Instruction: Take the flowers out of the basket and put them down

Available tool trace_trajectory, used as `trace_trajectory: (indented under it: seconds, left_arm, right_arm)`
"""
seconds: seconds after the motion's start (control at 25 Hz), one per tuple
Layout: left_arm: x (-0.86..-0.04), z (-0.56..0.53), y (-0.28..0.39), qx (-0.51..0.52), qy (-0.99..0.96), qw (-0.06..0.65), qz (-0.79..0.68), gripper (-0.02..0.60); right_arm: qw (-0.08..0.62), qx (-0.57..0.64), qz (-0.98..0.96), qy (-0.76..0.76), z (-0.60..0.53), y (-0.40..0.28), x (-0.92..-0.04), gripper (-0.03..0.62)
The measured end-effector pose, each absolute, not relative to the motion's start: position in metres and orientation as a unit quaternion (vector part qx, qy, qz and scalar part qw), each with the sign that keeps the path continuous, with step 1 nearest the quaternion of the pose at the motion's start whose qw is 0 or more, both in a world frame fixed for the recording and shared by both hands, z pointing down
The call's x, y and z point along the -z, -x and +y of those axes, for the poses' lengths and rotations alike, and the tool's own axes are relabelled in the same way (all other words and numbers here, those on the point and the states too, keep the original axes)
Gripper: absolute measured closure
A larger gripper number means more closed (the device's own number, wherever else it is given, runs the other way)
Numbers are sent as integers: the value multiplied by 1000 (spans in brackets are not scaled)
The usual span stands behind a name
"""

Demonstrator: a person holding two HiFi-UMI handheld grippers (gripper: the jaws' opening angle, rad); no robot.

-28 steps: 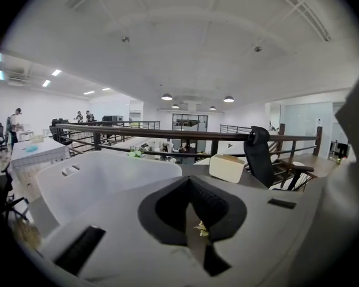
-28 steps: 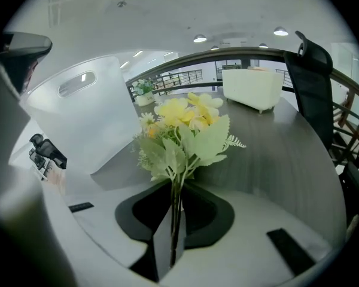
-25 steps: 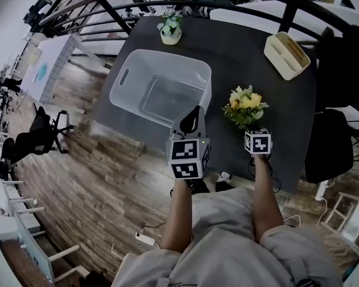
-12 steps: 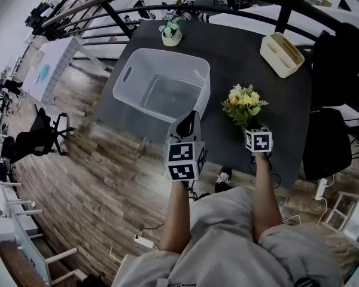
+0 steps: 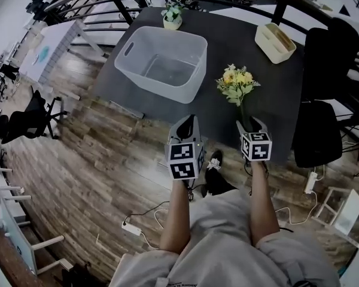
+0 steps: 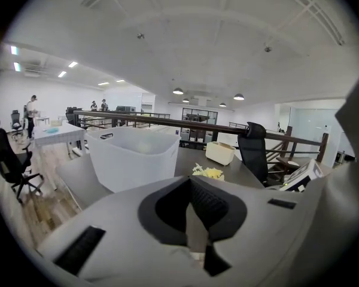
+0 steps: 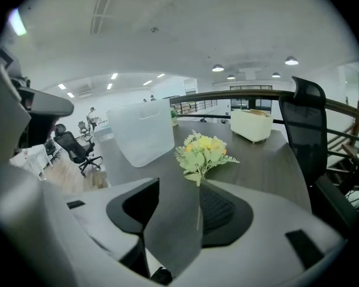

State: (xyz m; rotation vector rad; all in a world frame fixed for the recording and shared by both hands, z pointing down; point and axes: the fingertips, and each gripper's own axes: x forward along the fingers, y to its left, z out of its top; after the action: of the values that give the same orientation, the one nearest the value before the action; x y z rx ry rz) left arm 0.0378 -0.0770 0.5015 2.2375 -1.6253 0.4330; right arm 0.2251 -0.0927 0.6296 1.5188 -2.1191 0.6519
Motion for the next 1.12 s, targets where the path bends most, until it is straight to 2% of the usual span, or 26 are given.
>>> trace_trajectory:
  seconds: [0.04,0.16,0.24,0.44,0.6,1.12]
  left_arm:
    - [-506,-67,-38,-150,-785,175,-575,555]
    - [-517,-38,-44,-143,-779,192,-580,555]
    - [-521,-22,-50,-139,-777,198,-581,555]
    - [-519,-1,-60,-138,-777,180,-588,555]
    - [-519,17,-72,-140,-784,175,-579,555]
    - [-533,45,-71,-157,-785,182,-570,555]
  right_arm:
    - [221,-229,-775,-546,-81,-222,-626,397]
    - [225,-209,-780,-546,-48,-222,-621,435]
    - [226,-194,-776,-556,-33,-228,-616,524]
    - [200,-195,-775,-567,-9,-237,-598,600]
    - [153,-225,-778,-566,8,-238,-586,599]
    - [137,-255,-786,-546,32,-228,-574,595]
